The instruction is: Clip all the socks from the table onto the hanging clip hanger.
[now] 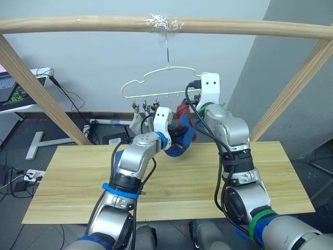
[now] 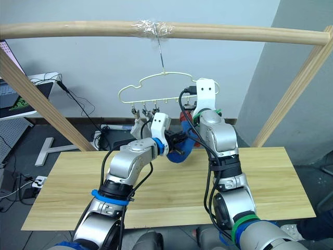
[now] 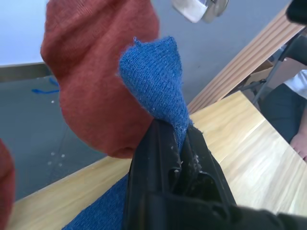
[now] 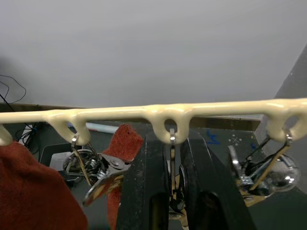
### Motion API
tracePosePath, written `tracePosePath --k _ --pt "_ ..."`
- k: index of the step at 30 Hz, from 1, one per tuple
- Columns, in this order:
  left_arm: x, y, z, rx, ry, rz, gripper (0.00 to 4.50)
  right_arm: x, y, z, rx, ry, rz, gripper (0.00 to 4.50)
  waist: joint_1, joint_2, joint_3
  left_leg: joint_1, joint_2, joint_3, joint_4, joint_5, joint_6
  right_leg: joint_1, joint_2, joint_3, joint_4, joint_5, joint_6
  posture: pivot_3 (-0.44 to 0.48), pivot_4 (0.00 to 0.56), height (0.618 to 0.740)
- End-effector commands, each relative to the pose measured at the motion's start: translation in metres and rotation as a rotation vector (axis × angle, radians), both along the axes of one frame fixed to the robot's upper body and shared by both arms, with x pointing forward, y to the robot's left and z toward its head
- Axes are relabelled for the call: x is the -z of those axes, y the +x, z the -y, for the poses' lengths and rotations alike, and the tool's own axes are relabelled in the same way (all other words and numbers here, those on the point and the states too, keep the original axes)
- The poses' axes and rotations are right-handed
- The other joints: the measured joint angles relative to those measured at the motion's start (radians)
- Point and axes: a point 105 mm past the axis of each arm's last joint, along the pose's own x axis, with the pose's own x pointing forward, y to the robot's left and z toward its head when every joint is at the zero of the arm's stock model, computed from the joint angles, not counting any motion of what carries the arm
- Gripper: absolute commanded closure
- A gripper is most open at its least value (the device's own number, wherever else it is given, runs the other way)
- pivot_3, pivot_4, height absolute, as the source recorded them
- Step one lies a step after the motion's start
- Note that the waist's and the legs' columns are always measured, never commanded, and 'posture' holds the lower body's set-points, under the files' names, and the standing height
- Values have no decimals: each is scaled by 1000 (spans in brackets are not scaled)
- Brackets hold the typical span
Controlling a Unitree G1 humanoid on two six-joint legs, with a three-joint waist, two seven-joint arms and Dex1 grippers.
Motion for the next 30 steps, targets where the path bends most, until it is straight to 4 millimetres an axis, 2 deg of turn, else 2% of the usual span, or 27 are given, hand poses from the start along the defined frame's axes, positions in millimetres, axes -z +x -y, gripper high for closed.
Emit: tracePosePath --k 1,9,21,30 --pt "-11 4 12 28 -28 38 4426 -26 -3 -3 -10 29 78 4449 -1 0 0 0 0 0 0 0 0 0 0 0 0 0 0 -85 120 740" --pt "-12 12 21 36 -48 39 4426 -26 -4 -2 -9 28 76 4449 -2 0 0 0 0 0 0 0 0 0 0 0 -1 0 0 -93 121 740" --pt "-26 16 36 60 -74 73 4426 -24 -5 -3 -5 32 70 4449 -3 0 0 0 0 0 0 0 0 0 0 0 -1 0 0 -101 123 740" --pt "-33 15 32 56 -93 86 4426 -22 -5 -4 -7 33 67 4449 -3 0 0 0 0 0 0 0 0 0 0 0 -1 0 0 -94 124 740"
